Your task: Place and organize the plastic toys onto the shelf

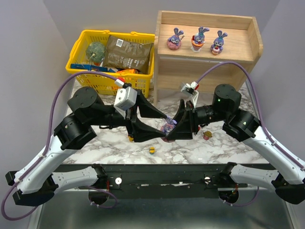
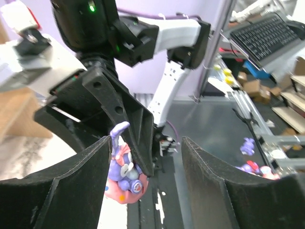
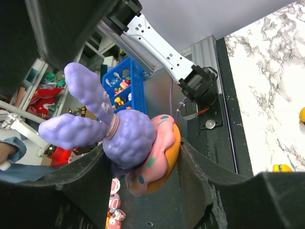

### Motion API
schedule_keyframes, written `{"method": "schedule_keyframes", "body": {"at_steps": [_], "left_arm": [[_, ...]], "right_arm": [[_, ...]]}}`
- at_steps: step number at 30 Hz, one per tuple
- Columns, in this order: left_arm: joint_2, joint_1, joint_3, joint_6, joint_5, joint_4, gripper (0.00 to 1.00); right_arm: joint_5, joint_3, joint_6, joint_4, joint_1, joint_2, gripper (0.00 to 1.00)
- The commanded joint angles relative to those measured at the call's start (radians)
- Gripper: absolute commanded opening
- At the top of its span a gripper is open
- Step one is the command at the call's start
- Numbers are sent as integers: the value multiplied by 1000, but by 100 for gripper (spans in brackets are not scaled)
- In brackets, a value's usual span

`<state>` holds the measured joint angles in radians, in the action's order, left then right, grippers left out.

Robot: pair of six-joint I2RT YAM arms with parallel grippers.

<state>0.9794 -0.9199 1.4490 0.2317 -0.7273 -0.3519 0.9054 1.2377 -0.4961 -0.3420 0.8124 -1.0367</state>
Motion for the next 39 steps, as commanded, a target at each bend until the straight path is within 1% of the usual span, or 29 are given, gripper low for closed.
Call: {"method": "schedule_keyframes", "body": {"at_steps": [1, 7, 8, 11, 12, 14, 15, 18, 19, 20, 21, 22, 23, 24, 25, 26, 27, 28, 29, 30, 31, 32, 34, 35, 36, 37, 39], "left_arm": [[2, 9, -4, -12, 100, 22, 69], [27, 7, -16, -3, 103, 30, 68], [30, 9, -16, 0, 103, 31, 67], [45, 7, -22, 1, 85, 31, 61], [48, 9, -24, 3, 82, 31, 54], [54, 9, -24, -2, 68, 27, 47], [56, 9, -24, -2, 63, 24, 37], [58, 9, -22, -18, 66, 1, 22], [58, 9, -19, -20, 72, -15, 10], [56, 9, -18, -23, 80, -21, 3], [56, 9, -18, -26, 104, -27, 0], [54, 9, -21, -26, 120, -33, 0], [48, 9, -22, -26, 140, -33, 0], [45, 9, -22, -25, 193, -33, 0], [41, 9, -25, -11, 231, -27, 0], [30, 9, -29, -6, 268, -22, 0], [24, 9, -32, 3, 308, -15, 0], [18, 9, -35, 26, 400, 0, 0], [9, 9, -33, 37, 440, 7, 0], [7, 9, -32, 53, 491, 11, 0], [5, 9, -26, 64, 529, 19, 0], [4, 7, -21, 83, 611, 22, 0], [5, 9, -12, 101, 676, 30, 0], [8, 7, -10, 118, 753, 34, 0], [10, 7, -7, 124, 788, 37, 0], [15, 7, 8, 132, 837, 25, 0], [42, 7, 39, 129, 879, 1, 0]], "right_arm": [[64, -11, 22, 28, 10, 18, 1], [72, -14, 36, 18, 8, 17, 1], [73, -15, 39, 17, 8, 15, 1], [72, -15, 41, 15, 10, 15, 1], [69, -15, 41, 14, 10, 15, 1], [63, -15, 41, 14, 8, 15, 1], [58, -15, 41, 12, 10, 17, 1], [40, -14, 41, 11, 10, 23, 1], [36, -14, 41, 11, 8, 26, 1], [29, -12, 37, 11, 10, 30, 1], [11, -11, 34, 9, 10, 30, 1], [4, -9, 33, 8, 8, 38, 2], [-11, -3, 31, -3, 8, 40, 7], [-63, 2, 31, -12, 8, 43, 17], [-101, 11, 33, -28, 8, 47, 36], [-146, 22, 50, -75, 8, 50, 50], [-240, 43, 65, -93, 8, 55, 66], [-294, 48, 79, -109, 8, 61, 90], [-348, 52, 97, -124, 10, 81, 96], [-443, 60, 108, -129, 8, 92, 98], [-473, 74, 116, -130, 10, 101, 100], [-494, 86, 131, -127, 10, 112, 100], [-546, 118, 145, -123, 10, 119, 100], [-560, 127, 166, -115, 10, 119, 100], [-583, 138, 172, -117, 11, 116, 100], [-639, 147, 175, -115, 14, 113, 100], [-700, 170, 211, -112, 24, 95, 100]]}}
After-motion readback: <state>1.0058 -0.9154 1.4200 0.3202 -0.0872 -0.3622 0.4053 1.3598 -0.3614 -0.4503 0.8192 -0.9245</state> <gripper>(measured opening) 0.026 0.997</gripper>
